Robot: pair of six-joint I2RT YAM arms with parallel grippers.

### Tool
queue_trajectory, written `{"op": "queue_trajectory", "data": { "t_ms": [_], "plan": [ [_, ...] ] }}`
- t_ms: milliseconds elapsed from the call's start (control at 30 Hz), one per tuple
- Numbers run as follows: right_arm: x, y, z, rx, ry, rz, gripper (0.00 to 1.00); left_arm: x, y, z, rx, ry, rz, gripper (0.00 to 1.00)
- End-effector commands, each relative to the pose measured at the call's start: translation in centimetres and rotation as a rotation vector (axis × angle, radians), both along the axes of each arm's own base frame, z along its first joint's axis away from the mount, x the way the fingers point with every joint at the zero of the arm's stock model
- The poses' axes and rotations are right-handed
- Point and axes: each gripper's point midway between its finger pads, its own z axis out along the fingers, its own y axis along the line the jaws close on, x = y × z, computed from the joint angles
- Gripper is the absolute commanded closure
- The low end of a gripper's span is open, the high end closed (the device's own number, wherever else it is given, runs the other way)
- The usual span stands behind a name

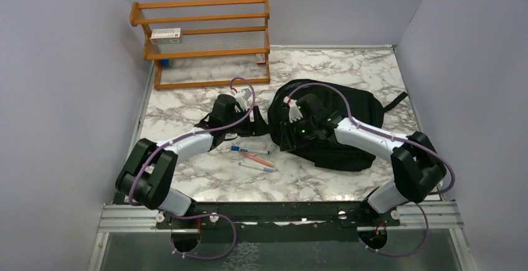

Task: Pack the student bag
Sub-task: Zip the student bag at the center of the board.

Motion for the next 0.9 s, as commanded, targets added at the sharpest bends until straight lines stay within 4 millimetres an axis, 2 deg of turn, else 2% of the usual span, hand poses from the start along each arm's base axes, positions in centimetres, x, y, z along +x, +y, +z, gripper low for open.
{"op": "queue_trajectory", "data": {
  "t_ms": [0, 333, 600, 733, 867],
  "plan": [
    [0.9, 0.3, -0.4, -0.026, -0.05, 0.011, 0.54, 0.7, -0.5, 0.6, -0.015, -0.025, -0.003, 0.28],
    [1.0, 1.4, -3.2, -0.114, -0.081, 0.065, 0.54, 0.6, -0.2, 0.5, -0.006, -0.02, 0.007, 0.28],
    [1.4, 2.4, -4.0, -0.139, -0.129, 0.09, 0.57, 0.5, 0.0, 0.3, 0.004, -0.016, 0.019, 0.28],
    [1.4, 2.5, -3.0, -0.117, -0.148, 0.097, 0.61, 0.5, 0.3, 0.3, 0.007, -0.016, 0.031, 0.28],
    [0.4, 3.2, 0.2, -0.015, -0.174, 0.12, 0.61, 0.4, 0.6, 1.1, -0.004, -0.048, 0.043, 0.28]
  ]
}}
